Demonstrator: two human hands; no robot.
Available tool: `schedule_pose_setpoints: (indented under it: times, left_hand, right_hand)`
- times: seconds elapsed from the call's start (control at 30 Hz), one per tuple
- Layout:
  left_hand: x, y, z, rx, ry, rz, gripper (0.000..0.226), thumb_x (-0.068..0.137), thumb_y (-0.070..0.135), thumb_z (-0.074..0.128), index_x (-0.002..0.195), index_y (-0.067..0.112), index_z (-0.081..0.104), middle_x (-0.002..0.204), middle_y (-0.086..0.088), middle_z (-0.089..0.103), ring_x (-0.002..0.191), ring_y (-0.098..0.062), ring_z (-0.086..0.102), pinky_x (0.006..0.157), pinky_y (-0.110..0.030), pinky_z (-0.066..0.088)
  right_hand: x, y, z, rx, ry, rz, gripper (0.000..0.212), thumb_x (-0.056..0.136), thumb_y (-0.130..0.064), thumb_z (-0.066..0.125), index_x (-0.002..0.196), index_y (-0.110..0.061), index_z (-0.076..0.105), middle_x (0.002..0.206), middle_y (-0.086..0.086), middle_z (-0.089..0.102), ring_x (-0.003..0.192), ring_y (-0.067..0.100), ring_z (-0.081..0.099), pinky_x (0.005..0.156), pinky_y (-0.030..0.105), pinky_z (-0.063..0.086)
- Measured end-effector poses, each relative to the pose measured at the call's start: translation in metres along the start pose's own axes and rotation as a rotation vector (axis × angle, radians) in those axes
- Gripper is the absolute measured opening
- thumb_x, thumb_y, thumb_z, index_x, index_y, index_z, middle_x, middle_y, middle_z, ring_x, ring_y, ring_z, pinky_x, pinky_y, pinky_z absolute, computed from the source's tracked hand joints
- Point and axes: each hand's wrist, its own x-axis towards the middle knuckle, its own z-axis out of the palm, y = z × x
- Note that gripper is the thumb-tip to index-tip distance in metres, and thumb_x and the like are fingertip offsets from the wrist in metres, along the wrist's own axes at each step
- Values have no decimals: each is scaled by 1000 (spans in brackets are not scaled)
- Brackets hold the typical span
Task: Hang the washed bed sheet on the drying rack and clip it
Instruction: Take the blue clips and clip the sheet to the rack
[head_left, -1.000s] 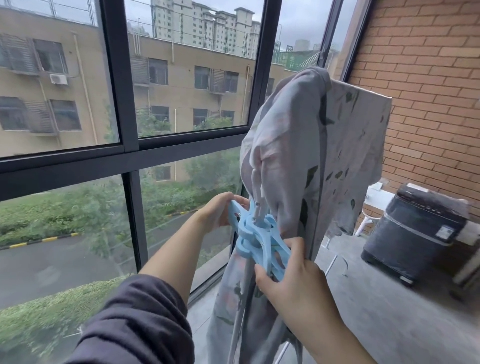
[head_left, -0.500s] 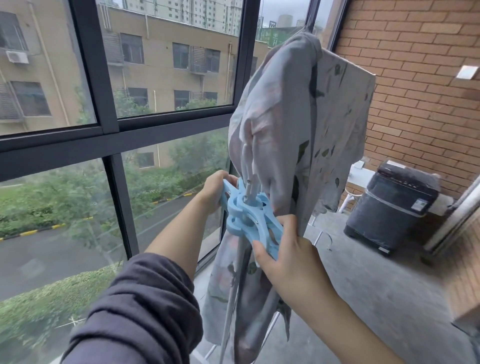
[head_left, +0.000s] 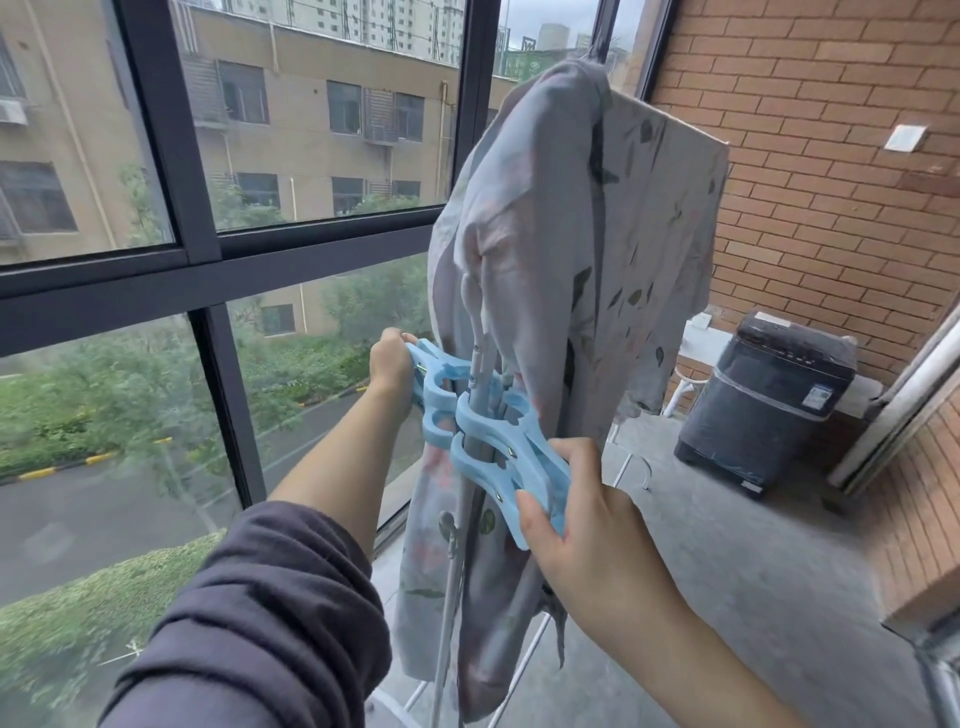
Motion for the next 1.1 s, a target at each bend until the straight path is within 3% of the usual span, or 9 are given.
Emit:
schedule_pose_setpoints:
  times: [0.23, 0.37, 0.4, 0.53, 0.63, 0.73, 0.87, 1.0, 1.1]
  left_hand:
    - [-10, 9, -10, -2, 188, 73, 27, 85, 19, 33, 61, 16, 46, 68, -7, 53, 67, -25, 46, 63, -33, 37]
    - [-5, 13, -33, 10, 361, 79, 43, 91, 23, 28, 101, -3, 60, 110, -23, 61, 84, -31, 53, 82, -43, 47]
    - [-6, 15, -42, 7, 372, 78, 43, 91, 24, 28, 101, -2, 61, 107, -22, 61, 83, -29, 52, 79, -41, 46]
    - [-22, 23, -68, -60, 282, 42, 38, 92, 35, 29, 66, 16, 49, 82, -10, 58, 64, -24, 50, 63, -29, 39]
    - [-45, 26, -86, -61, 150, 34, 46, 96, 38, 25, 69, 12, 52, 69, -10, 56, 56, -22, 48, 55, -26, 38]
    - [-66, 32, -102, -37, 109, 73, 48, 97, 35, 24, 74, 9, 57, 69, -12, 58, 59, -23, 50, 58, -28, 42]
    - [-89, 38, -124, -16, 172, 143, 46, 96, 31, 26, 72, 9, 58, 62, -10, 59, 52, -22, 51, 55, -27, 42]
    - [-103, 41, -150, -16, 300, 194, 46, 93, 35, 27, 72, 10, 60, 66, -12, 63, 58, -26, 54, 64, -33, 44]
    - [-113, 37, -166, -19, 375, 226, 45, 92, 37, 27, 76, 12, 61, 71, -13, 64, 63, -27, 56, 65, -34, 46]
  right_hand:
    - [-10, -3, -4, 23, -1, -26, 29, 92, -35, 50, 115, -28, 34, 92, -5, 65, 82, 17, 61, 67, 26, 44]
    - [-14, -2, -5, 16, 5, -27, 29, 92, -36, 50, 115, -29, 33, 92, -5, 64, 82, 18, 61, 66, 26, 44]
    - [-15, -2, -5, 14, 1, -25, 29, 92, -36, 50, 114, -30, 33, 92, -6, 63, 82, 18, 61, 66, 26, 44]
    - [-12, -4, -2, 21, -32, -11, 39, 84, -39, 60, 113, -35, 35, 97, -12, 62, 88, 12, 61, 74, 24, 49]
    - [-8, -6, 6, 34, -48, -22, 47, 74, -42, 66, 111, -40, 37, 106, -17, 56, 95, 7, 57, 81, 25, 49]
    - [-3, -7, 10, 62, -67, -54, 50, 72, -41, 67, 112, -39, 37, 112, -19, 48, 95, 3, 52, 81, 23, 47]
    - [3, -8, 12, 105, -117, -109, 48, 80, -36, 67, 120, -36, 41, 113, -17, 50, 95, 0, 50, 75, 14, 41]
    - [3, -5, 18, 135, -156, -198, 50, 82, -35, 67, 125, -35, 42, 113, -15, 54, 93, -7, 51, 75, 4, 39]
    - [3, -6, 22, 132, -168, -258, 53, 80, -38, 68, 126, -38, 41, 115, -17, 55, 101, 0, 52, 85, 19, 44]
